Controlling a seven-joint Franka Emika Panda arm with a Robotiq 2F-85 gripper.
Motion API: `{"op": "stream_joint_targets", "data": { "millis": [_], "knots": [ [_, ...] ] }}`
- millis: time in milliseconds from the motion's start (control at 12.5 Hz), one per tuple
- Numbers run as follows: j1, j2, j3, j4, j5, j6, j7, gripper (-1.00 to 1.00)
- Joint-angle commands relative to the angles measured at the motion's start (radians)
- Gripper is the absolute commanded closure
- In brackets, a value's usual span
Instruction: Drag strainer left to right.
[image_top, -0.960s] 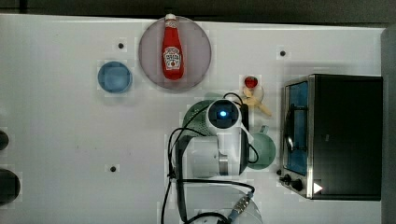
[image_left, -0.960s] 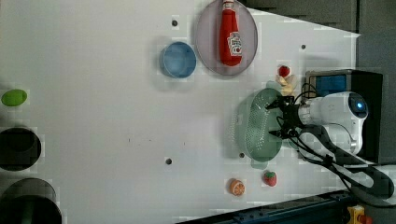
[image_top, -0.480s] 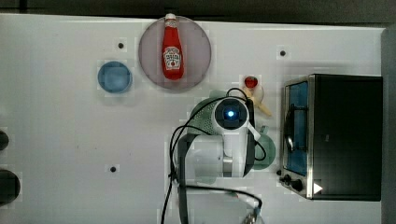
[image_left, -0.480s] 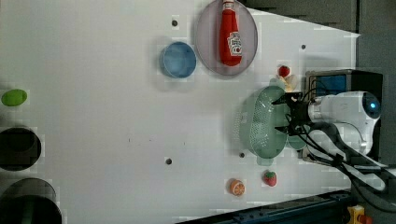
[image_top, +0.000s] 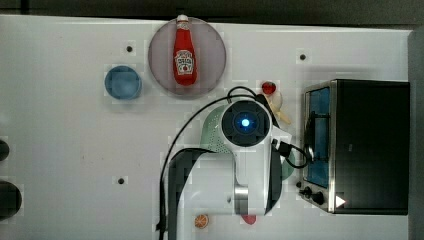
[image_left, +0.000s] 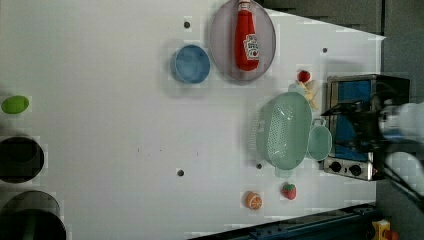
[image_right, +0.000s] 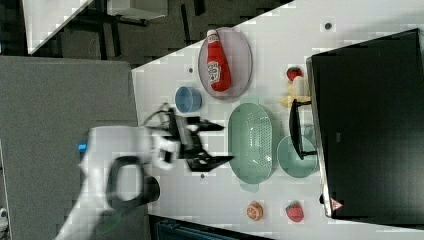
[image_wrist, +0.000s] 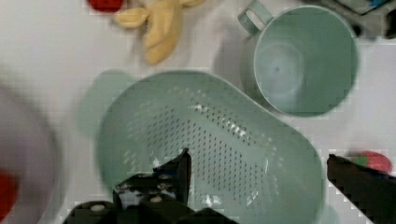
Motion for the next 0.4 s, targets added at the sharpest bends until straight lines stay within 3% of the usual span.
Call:
{"op": "stream_joint_targets", "data": {
  "millis": [80,400],
  "knots": [
    [-0.006,-0.127,0.038,0.155,0.095,-0.196,-0.130,-1.00],
    [-0.006,-0.207,0.037,0.315,0.124,-0.464,-0.339,-1.00]
  ]
}}
